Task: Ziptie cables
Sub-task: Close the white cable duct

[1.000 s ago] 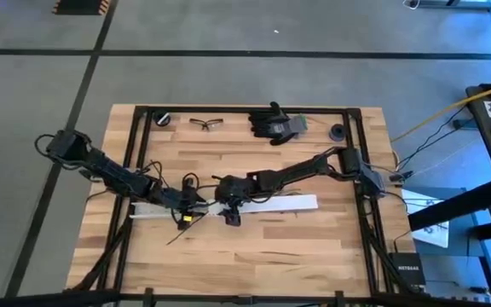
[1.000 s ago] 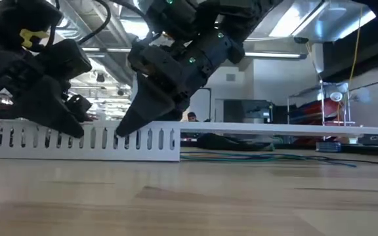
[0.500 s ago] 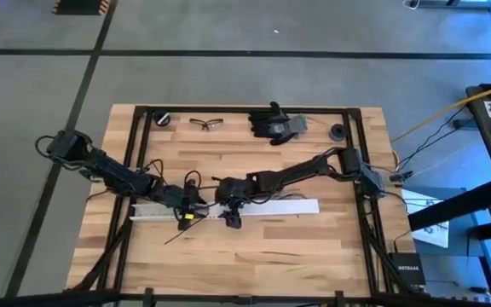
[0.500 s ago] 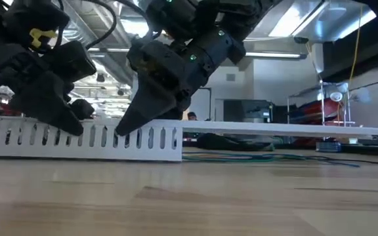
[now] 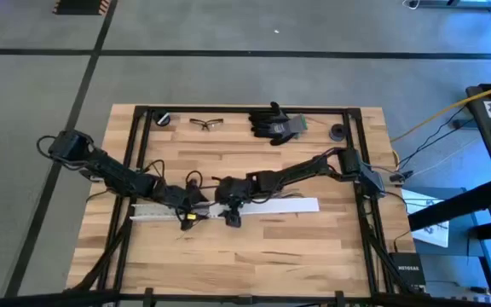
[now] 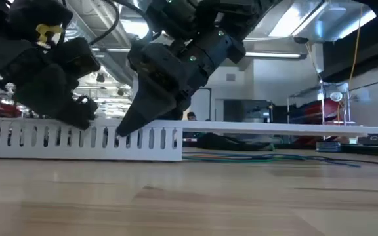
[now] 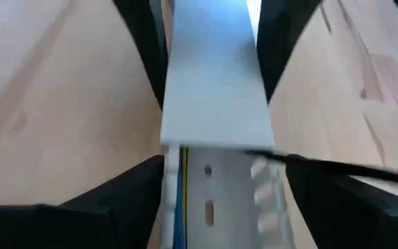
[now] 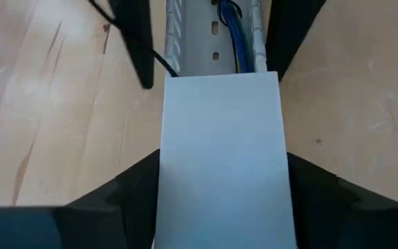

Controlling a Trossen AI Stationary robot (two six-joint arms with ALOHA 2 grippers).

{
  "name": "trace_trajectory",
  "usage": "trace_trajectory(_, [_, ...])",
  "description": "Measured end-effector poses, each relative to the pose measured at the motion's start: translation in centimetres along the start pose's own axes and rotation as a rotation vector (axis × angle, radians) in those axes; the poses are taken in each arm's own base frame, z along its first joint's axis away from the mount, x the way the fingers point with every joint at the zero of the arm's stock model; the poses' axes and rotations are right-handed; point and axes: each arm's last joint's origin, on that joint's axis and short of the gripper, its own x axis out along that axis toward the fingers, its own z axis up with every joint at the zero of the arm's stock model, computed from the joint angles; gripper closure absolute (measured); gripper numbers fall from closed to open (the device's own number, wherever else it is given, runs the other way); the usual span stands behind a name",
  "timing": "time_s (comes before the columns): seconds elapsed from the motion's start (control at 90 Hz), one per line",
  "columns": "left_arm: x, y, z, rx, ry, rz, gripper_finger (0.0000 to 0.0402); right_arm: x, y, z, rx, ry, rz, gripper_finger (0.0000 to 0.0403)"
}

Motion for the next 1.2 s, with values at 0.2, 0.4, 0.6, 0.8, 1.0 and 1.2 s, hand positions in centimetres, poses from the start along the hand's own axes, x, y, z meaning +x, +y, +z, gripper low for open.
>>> trace_trajectory(0.2, [0.0, 0.2, -0.4, 0.015, 0.043, 0.027, 0.0157, 0.0, 0.0, 0.1, -0.001, -0.008, -0.006, 0.0169])
trace_trajectory(0.4, [0.0, 0.2, -0.4, 0.033, 0.048, 0.027, 0.0188, 0.3, 0.0, 0.4, 0.014, -0.063, 0.005, 0.0169])
trace_trajectory(0.6, [0.0, 0.1, -0.4, 0.075, 0.038, 0.01, 0.0174, 1.2, -0.1, 0.5, 0.033, -0.121, -0.003, 0.0169])
trace_trajectory(0.8, [0.0, 0.2, -0.2, 0.089, 0.038, 0.0, 0.0145, 2.3, -0.2, 0.4, 0.04, -0.158, 0.019, 0.0169])
trace_trajectory(1.0, [-0.7, 0.2, 0.1, 0.072, 0.124, 0.012, 0.0132, 2.3, -0.4, 0.3, 0.033, -0.13, 0.0, 0.0169])
trace_trajectory(1.2, [-3.2, 0.0, 1.3, 0.012, 0.246, 0.046, 0.0136, 2.3, -0.4, 0.2, 0.021, -0.114, 0.003, 0.0169])
